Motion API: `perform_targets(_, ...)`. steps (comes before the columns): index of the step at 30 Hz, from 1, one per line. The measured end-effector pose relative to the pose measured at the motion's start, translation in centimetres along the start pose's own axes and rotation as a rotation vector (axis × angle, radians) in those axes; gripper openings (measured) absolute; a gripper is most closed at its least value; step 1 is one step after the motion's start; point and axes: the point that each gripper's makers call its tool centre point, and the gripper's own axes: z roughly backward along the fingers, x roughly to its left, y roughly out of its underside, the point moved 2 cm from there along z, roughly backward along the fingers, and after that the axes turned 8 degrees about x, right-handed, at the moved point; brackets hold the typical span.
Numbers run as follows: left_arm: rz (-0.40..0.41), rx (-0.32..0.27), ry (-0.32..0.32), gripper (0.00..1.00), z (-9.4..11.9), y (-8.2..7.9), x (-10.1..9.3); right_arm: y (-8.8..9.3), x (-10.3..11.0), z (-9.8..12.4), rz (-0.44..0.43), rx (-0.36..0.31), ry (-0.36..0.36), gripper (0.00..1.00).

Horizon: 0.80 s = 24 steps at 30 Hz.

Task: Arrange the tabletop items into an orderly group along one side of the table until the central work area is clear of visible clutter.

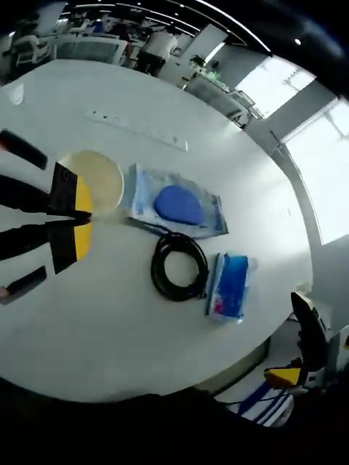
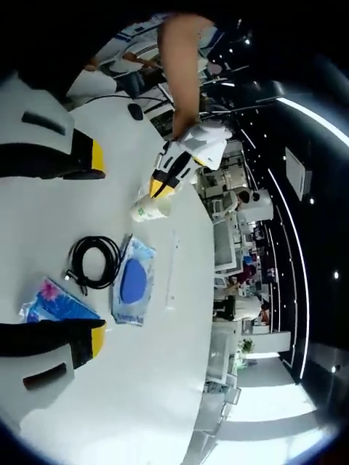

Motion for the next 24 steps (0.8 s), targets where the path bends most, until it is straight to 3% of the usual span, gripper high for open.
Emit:
perform_targets(7, 0.025, 0.042, 0.008, 0.00, -1.2, 1.2, 0.7, 1.1, -0.5, 0.4, -0.016, 0.018, 0.014, 0.73)
perform_targets(19, 0.040, 0.046, 0.009, 0.01, -1.9, 1.3, 1.1, 1.3, -0.9, 0.5, -0.020, 0.028, 0.027, 0.71)
perform_targets(24, 0.032, 0.072, -0.019, 0.16, -1.8, 1.9, 1.3, 1.5, -1.0, 0.4, -0.018, 0.035, 0.026, 0.71)
